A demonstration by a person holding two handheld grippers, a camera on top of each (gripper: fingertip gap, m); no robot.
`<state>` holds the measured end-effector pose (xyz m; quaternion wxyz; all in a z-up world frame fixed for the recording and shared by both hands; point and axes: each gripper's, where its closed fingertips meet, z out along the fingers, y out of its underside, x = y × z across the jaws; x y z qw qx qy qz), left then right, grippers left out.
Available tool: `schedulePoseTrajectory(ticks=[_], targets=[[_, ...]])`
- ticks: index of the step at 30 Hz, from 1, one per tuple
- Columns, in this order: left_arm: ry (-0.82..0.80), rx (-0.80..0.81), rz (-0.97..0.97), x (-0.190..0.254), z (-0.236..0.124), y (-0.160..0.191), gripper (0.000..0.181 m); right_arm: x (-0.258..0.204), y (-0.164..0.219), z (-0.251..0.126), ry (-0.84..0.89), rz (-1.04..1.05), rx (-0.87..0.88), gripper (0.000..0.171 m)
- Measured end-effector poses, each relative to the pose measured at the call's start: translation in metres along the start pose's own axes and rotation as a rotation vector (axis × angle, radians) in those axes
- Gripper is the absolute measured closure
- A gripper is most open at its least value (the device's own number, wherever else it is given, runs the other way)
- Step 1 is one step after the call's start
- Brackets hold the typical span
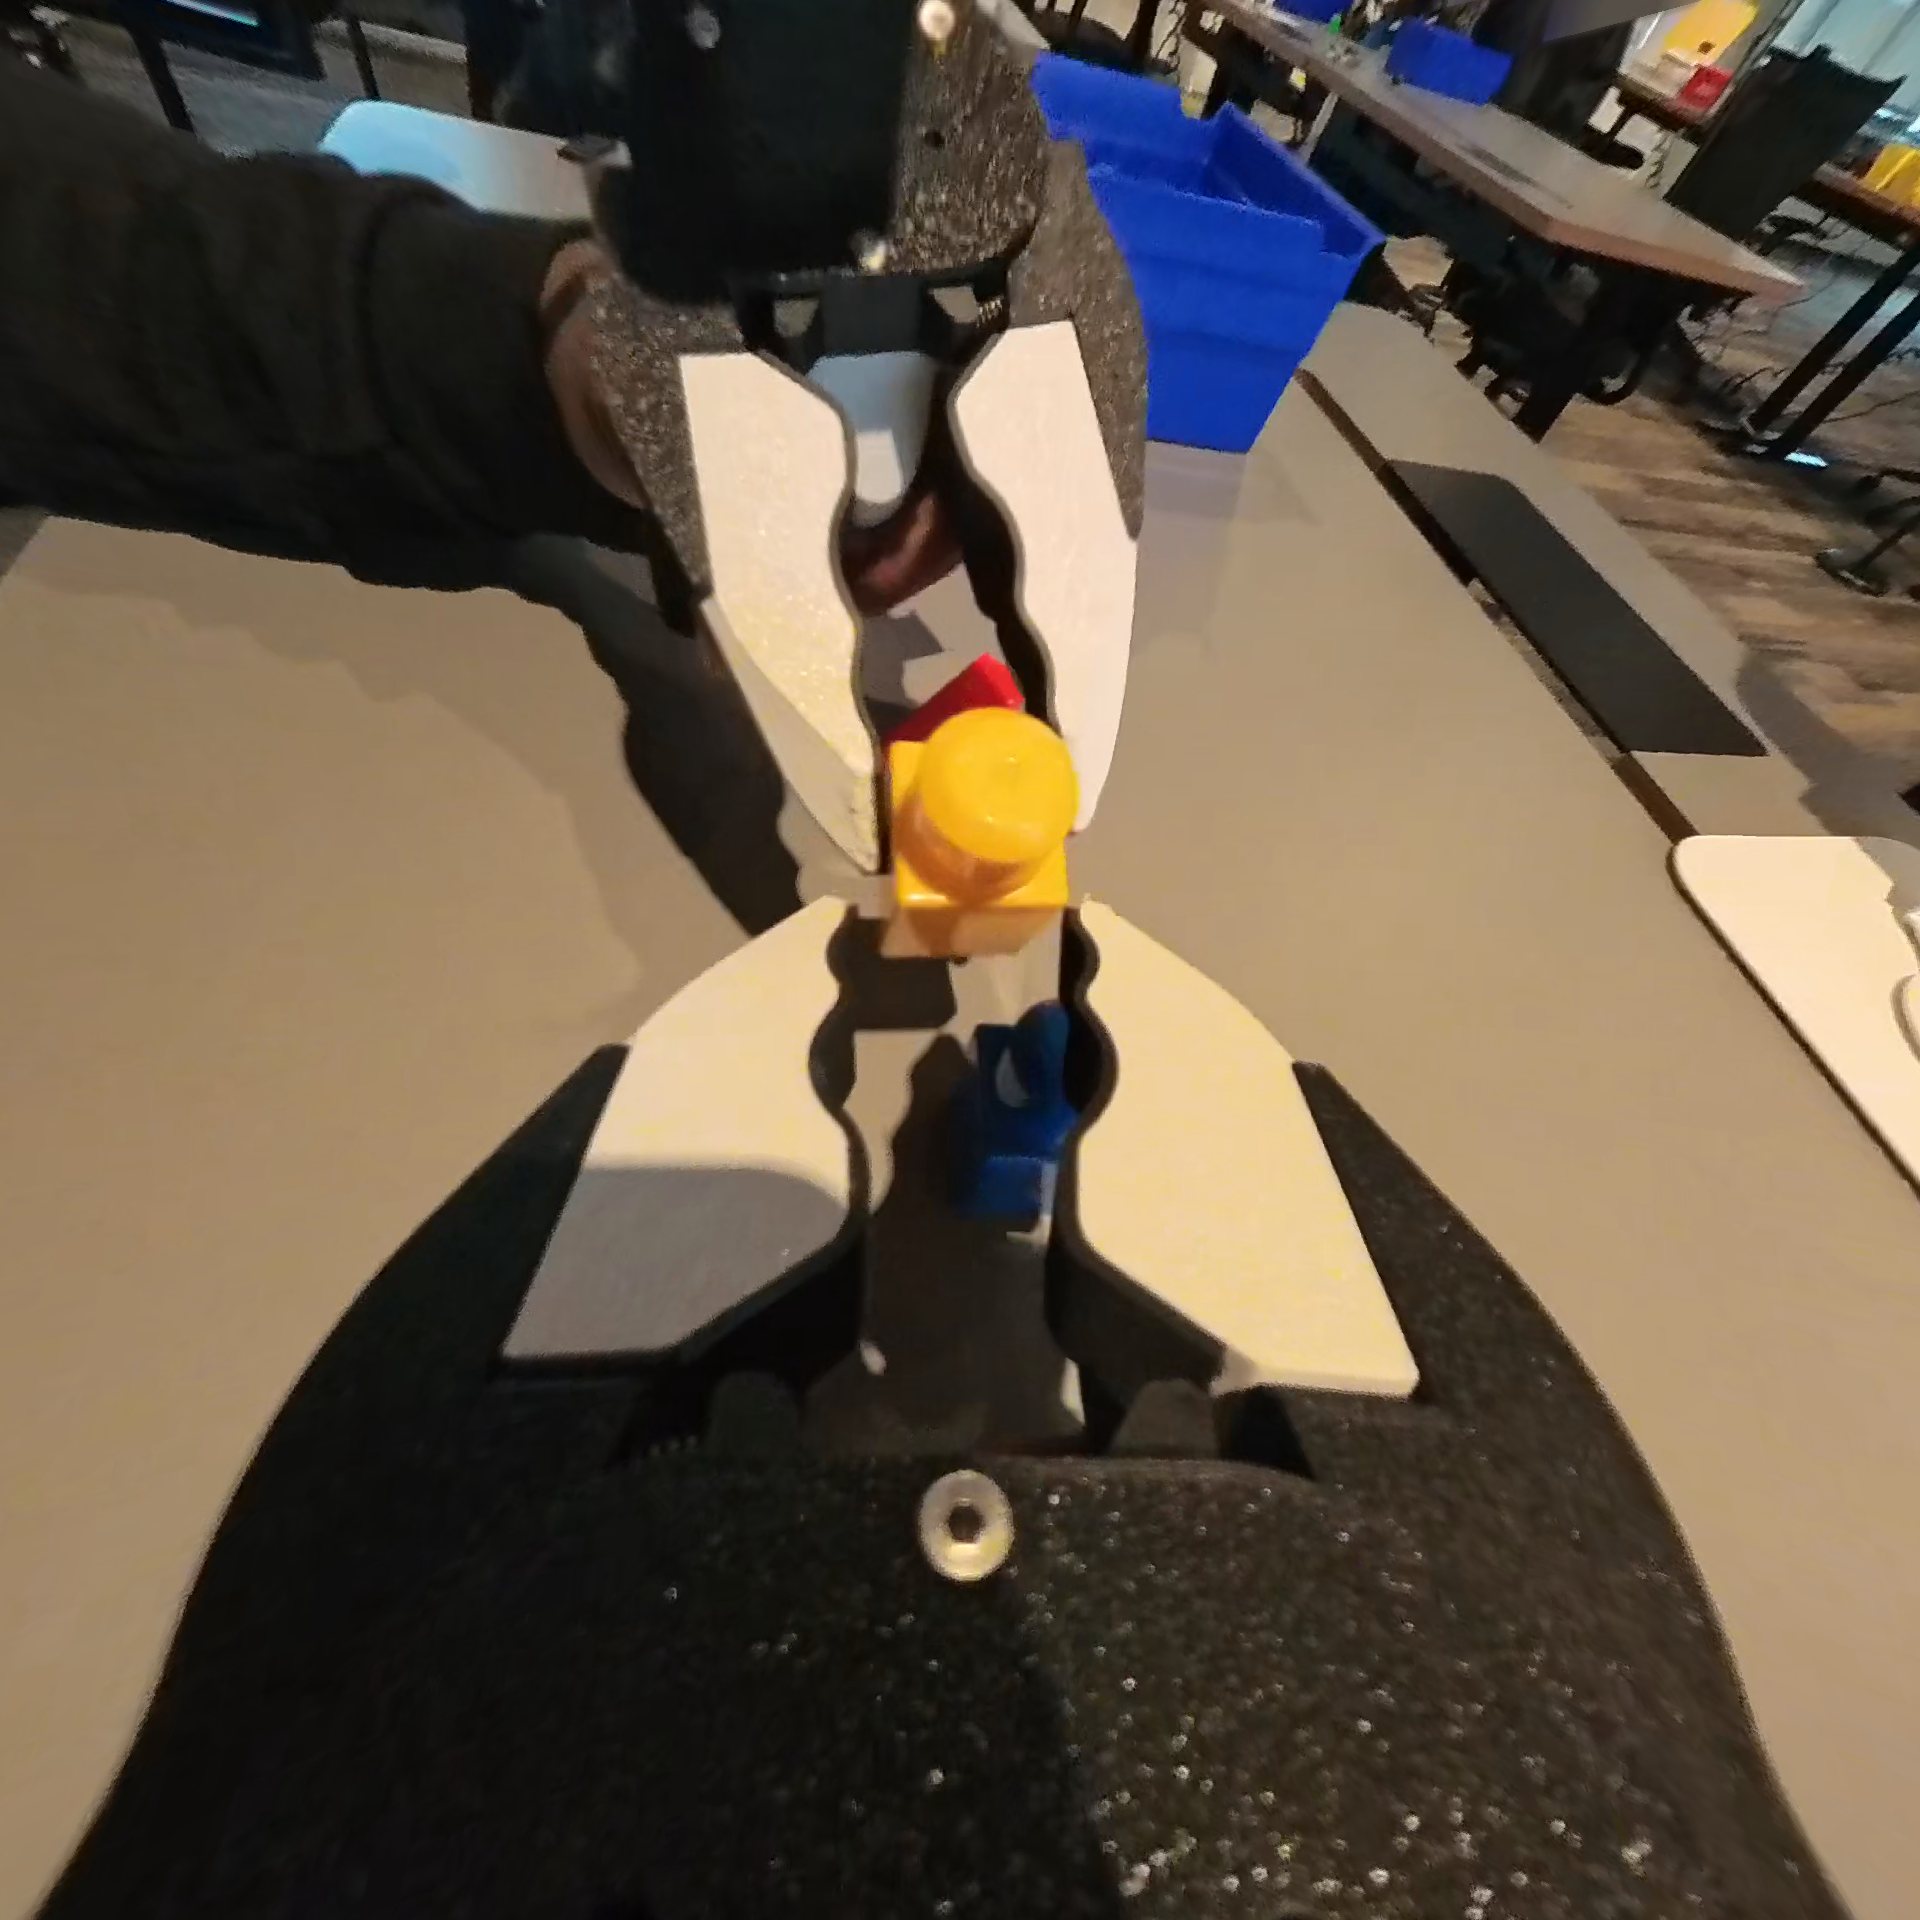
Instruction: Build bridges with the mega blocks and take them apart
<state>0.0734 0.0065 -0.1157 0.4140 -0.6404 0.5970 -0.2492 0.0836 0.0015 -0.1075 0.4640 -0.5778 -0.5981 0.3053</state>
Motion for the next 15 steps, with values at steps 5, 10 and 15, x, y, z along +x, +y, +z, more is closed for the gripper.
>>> schedulePoseTrajectory(ticks=[5,10,15], targets=[[-0.060,-0.082,-0.088,-0.015,0.005,0.020,0.146,0.014,0.011,-0.008,0.015,0.026,-0.051,0.133],[-0.066,-0.211,-0.104,-0.012,0.016,0.038,0.146,0.022,0.039,-0.011,0.015,0.042,-0.200,0.132],[-0.058,-0.254,-0.100,-0.010,0.018,0.045,0.146,0.019,0.060,-0.005,0.000,0.061,-0.291,0.134]])
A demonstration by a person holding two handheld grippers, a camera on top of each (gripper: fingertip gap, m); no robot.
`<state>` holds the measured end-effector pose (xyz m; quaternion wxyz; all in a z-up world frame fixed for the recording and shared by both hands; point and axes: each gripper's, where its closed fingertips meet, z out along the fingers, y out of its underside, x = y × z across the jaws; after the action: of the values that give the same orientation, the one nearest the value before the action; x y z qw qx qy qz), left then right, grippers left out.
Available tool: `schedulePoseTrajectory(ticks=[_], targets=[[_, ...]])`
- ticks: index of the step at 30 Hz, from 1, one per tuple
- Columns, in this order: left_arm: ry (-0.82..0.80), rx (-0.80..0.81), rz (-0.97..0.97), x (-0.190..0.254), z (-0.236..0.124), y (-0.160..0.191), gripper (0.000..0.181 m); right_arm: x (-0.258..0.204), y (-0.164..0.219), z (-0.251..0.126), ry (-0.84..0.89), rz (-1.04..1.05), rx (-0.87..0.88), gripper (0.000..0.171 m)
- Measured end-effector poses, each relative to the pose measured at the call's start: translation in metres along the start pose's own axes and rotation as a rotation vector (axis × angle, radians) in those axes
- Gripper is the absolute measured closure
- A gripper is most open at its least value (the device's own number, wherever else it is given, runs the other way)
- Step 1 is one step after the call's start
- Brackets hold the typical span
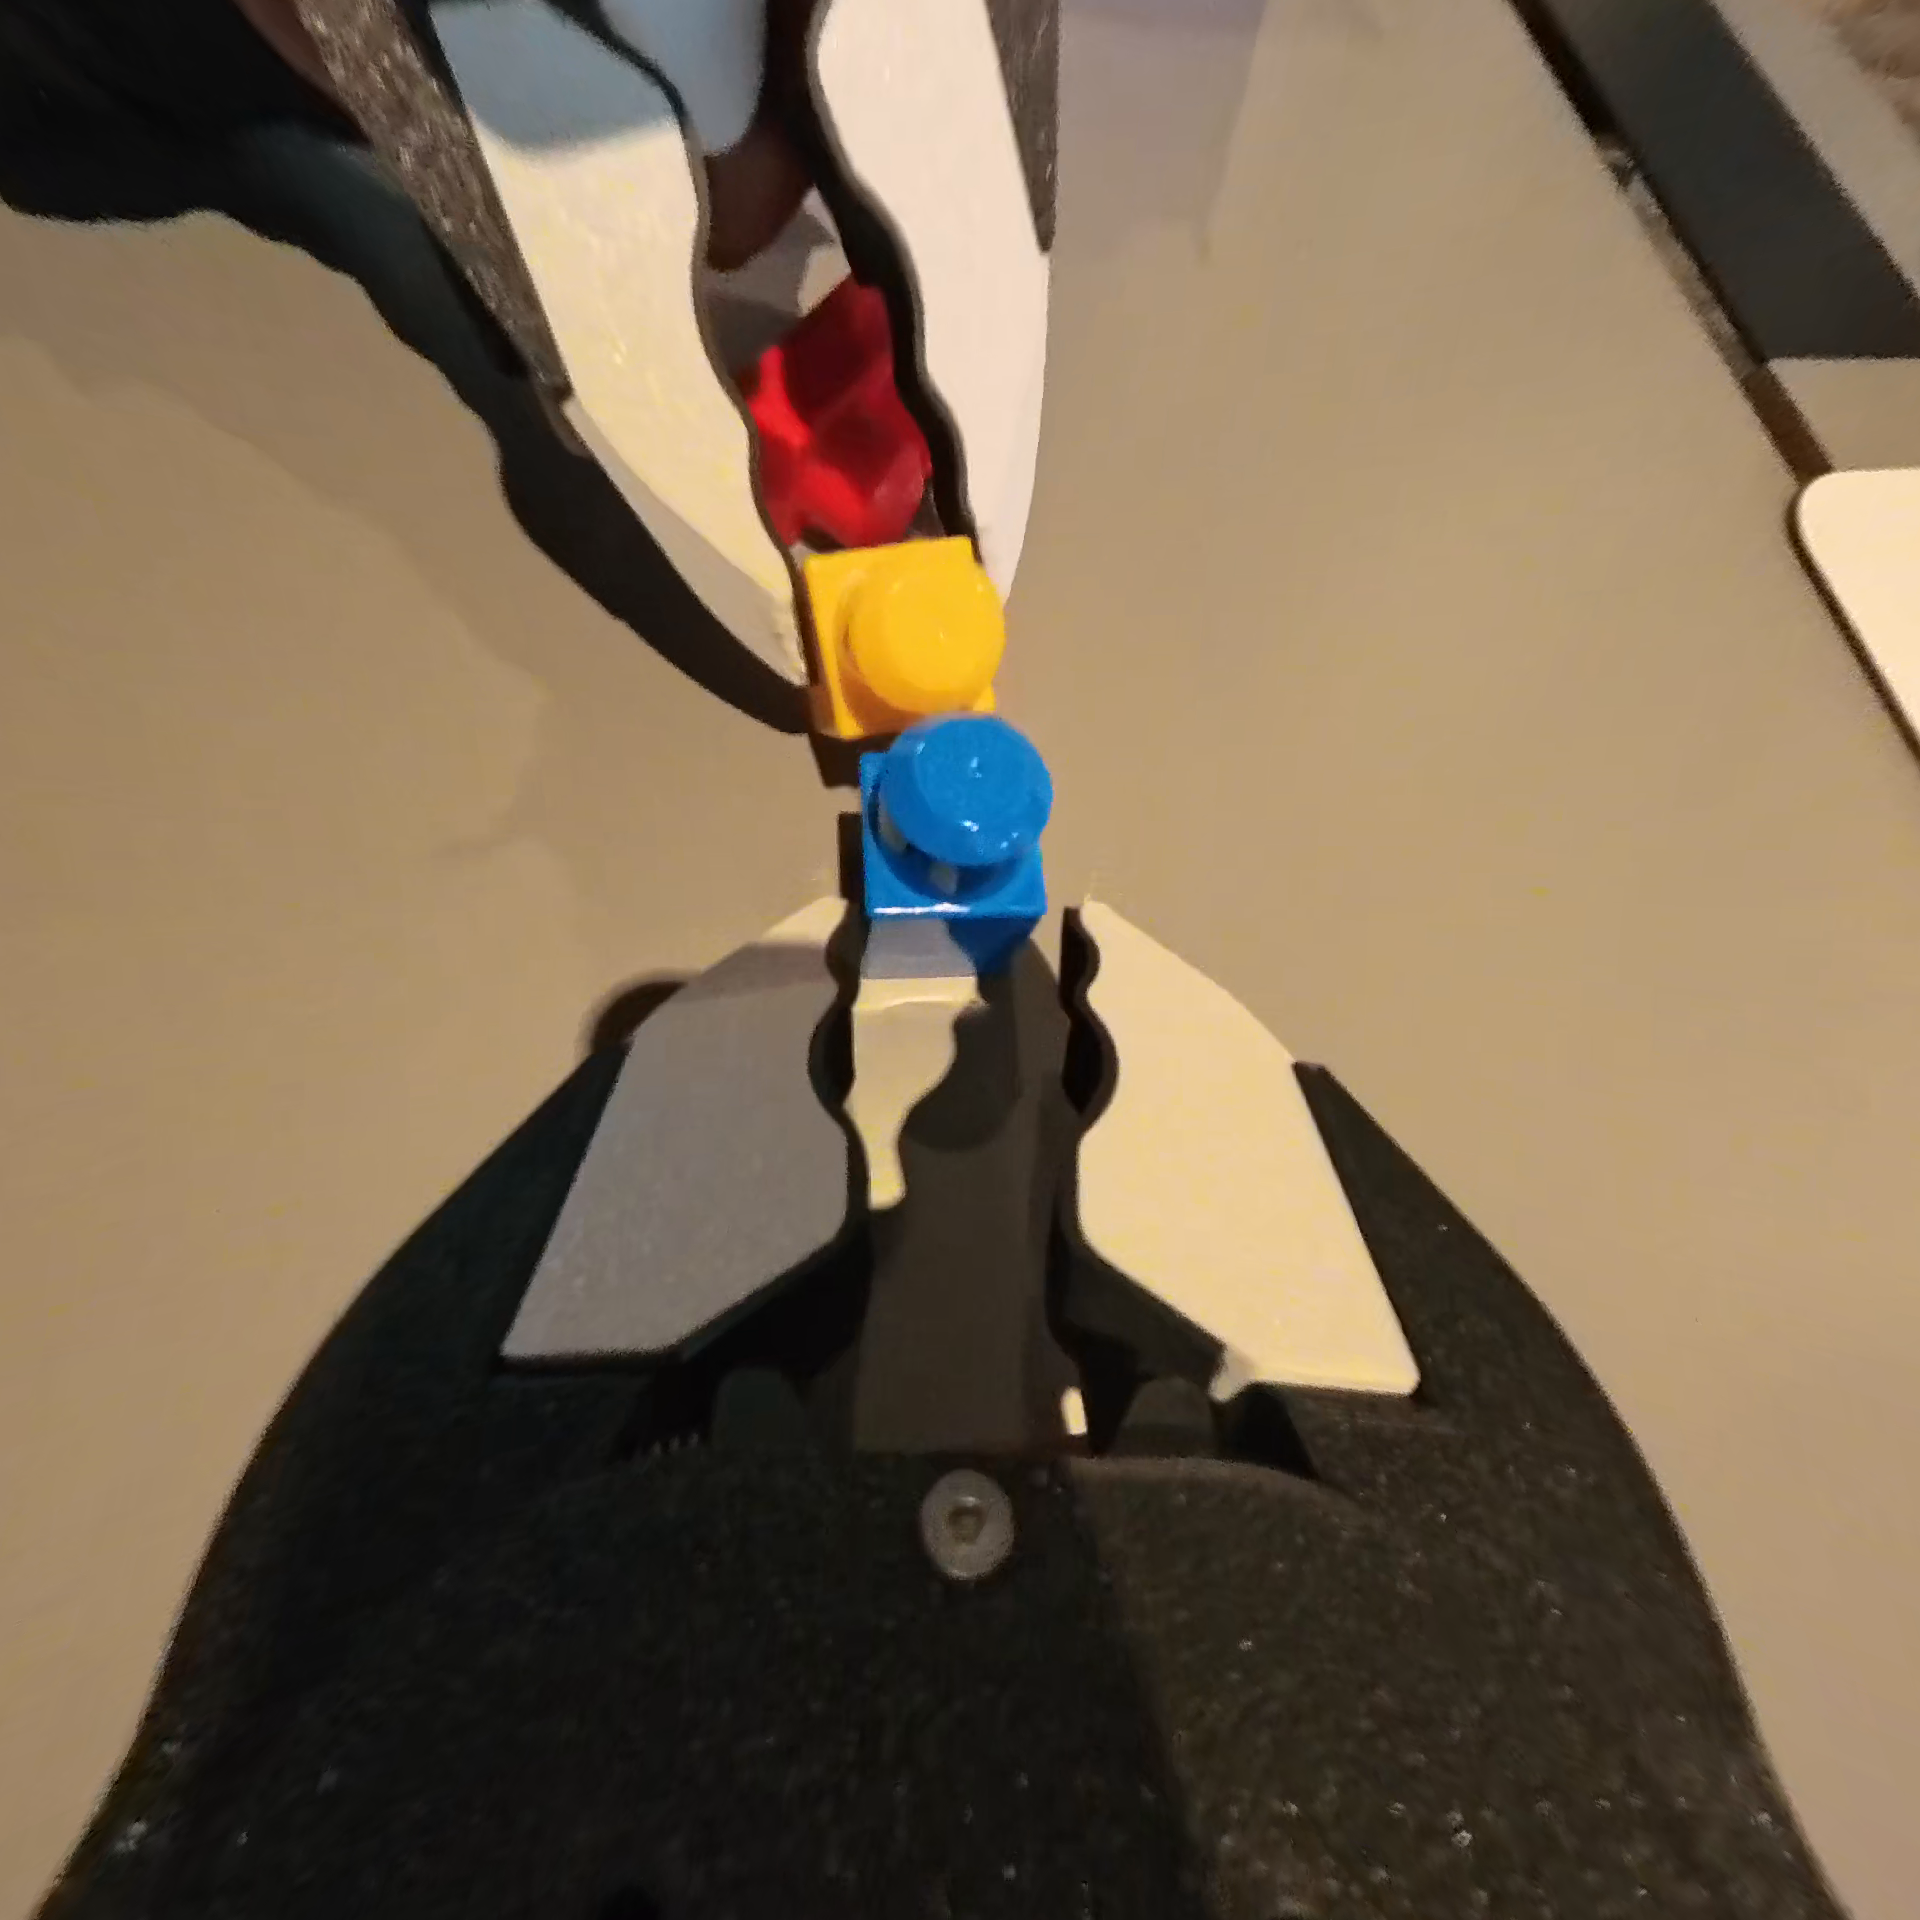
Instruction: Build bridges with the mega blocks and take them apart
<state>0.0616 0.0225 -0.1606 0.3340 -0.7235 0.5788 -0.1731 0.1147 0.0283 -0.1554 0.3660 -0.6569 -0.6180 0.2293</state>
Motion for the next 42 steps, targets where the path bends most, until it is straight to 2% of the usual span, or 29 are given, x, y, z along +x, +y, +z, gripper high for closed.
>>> schedulePoseTrajectory(ticks=[9,13,42], targets=[[0.021,-0.052,-0.028,-0.002,-0.005,0.010,0.145,-0.006,0.009,0.012,-0.003,-0.022,-0.049,0.137],[-0.023,-0.122,-0.001,-0.007,-0.003,0.021,0.145,-0.005,0.010,0.015,0.008,-0.027,-0.054,0.137],[-0.027,-0.092,-0.012,-0.003,0.006,0.011,0.145,-0.006,0.007,0.019,0.026,-0.047,-0.048,0.138]])
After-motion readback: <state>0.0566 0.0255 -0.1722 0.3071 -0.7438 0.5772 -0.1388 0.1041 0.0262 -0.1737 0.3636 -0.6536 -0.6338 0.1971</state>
